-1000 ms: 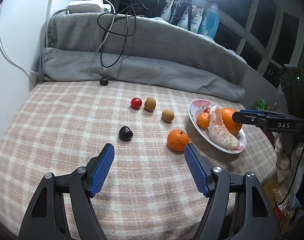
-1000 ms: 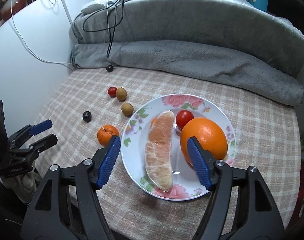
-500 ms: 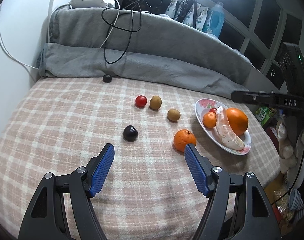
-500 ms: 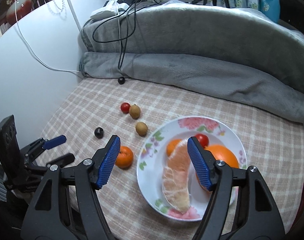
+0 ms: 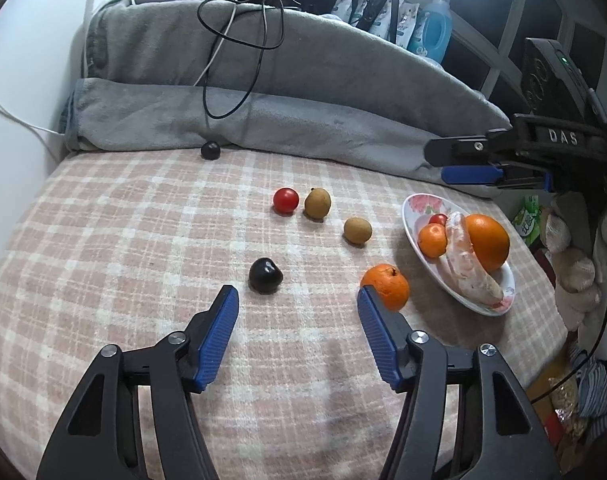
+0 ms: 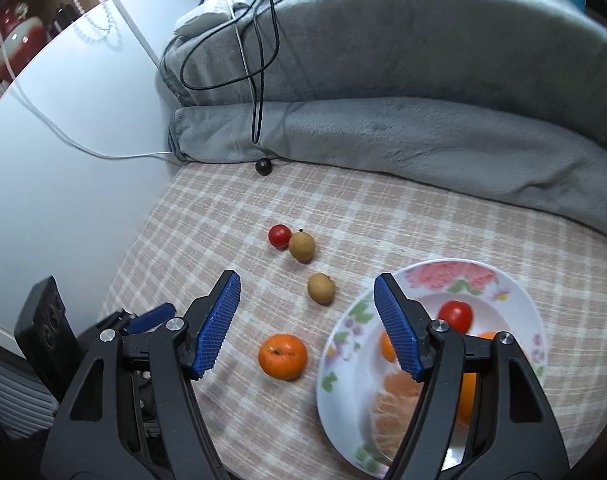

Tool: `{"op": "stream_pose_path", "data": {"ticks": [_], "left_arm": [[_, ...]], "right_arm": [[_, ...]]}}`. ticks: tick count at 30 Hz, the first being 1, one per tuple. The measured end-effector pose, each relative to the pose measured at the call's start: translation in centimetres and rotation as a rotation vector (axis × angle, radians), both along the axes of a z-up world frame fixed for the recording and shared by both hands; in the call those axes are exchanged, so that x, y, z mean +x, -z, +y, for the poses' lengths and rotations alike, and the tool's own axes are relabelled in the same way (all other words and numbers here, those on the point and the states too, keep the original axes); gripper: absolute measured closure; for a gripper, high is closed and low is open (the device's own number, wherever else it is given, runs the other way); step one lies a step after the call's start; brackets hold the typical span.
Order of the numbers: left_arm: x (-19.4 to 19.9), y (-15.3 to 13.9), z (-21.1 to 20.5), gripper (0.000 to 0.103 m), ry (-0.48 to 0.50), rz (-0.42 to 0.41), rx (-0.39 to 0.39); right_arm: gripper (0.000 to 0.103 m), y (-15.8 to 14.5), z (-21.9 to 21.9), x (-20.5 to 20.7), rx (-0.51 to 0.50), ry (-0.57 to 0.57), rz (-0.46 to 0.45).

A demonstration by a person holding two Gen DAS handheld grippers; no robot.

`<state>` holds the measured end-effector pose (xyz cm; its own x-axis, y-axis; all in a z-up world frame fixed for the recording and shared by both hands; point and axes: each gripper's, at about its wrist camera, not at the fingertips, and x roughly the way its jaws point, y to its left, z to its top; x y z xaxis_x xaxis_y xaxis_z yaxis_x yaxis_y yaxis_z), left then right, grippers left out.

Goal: Organize fruits
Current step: 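Move the right tool to the brown longan while the left tool approaches the dark plum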

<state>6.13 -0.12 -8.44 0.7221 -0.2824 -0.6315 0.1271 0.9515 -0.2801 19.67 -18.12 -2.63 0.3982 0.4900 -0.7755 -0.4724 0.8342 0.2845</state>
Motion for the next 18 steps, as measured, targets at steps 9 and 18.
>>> {"op": "stream_pose_path", "data": {"ticks": [9, 18], "left_arm": [[1.9, 0.1, 0.3, 0.050, 0.018, 0.026, -0.001], [3.0, 1.3, 0.3, 0.054, 0.032, 0.057, -0.007]], "right_arm": [[0.032, 1.7, 2.7, 3.1, -0.003, -0.003, 0.094], [0.049, 3.9, 5.9, 5.3, -0.077, -0.016, 0.147]]}}
